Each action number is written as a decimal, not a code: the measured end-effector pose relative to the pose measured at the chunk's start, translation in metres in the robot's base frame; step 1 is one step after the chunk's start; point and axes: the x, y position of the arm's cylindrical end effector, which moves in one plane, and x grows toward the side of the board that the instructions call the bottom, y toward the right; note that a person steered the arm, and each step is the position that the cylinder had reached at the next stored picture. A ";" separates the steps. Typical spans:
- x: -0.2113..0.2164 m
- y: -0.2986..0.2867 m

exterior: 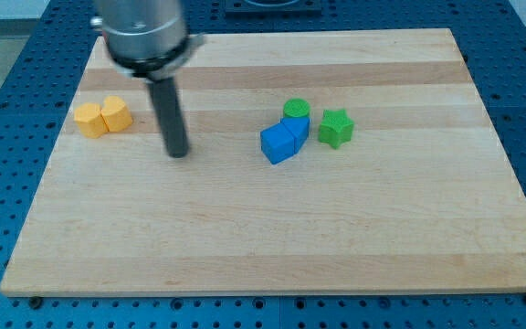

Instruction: Push the yellow hexagon along with yellow heart towards center

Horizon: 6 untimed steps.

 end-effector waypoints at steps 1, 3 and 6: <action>0.003 -0.102; -0.047 -0.120; -0.076 -0.013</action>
